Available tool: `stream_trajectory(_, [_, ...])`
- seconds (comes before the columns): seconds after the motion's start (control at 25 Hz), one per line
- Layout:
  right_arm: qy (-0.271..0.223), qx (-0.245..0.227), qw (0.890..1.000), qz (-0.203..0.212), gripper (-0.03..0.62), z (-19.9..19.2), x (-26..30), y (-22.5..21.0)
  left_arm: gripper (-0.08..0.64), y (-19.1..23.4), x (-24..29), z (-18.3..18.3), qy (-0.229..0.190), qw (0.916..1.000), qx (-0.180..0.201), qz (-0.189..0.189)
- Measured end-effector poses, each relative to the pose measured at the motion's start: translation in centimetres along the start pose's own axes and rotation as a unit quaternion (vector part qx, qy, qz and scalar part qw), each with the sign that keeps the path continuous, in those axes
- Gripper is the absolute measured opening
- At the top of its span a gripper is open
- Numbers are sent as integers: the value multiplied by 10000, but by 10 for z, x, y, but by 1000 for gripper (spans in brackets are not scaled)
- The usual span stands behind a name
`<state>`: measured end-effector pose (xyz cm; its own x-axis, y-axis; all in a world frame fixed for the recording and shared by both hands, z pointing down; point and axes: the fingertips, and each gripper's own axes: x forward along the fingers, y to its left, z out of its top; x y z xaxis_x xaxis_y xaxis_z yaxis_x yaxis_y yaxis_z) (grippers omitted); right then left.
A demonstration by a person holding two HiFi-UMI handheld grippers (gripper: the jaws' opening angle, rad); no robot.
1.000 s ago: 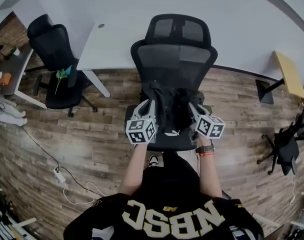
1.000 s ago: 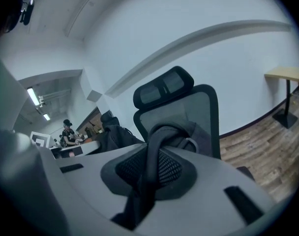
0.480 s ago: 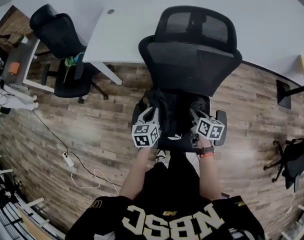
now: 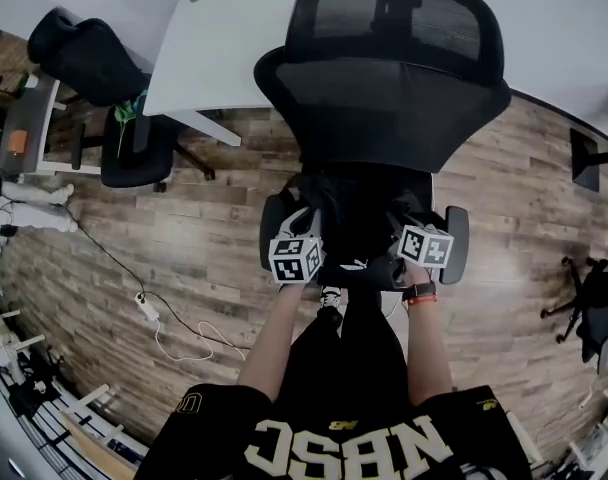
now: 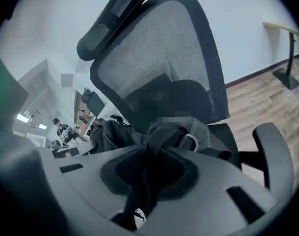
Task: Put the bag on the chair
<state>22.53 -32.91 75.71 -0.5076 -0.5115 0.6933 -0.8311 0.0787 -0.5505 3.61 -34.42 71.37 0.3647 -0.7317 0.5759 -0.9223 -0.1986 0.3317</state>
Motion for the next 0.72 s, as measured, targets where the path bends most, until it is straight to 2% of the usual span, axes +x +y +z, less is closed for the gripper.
stream_trajectory(0.16, [190, -179, 9994, -205, 52, -15, 19, -22, 37, 1, 26, -20, 274, 9996, 37, 25])
stream_trajectory(0.32, [195, -277, 9979, -545, 54, -26, 32, -43, 37, 8, 45, -48, 457, 9987, -104, 185])
stream_trajectory(0.72, [641, -360, 9946, -739, 60, -56, 74, -96, 37, 28, 93, -125, 1009, 9929, -321, 535])
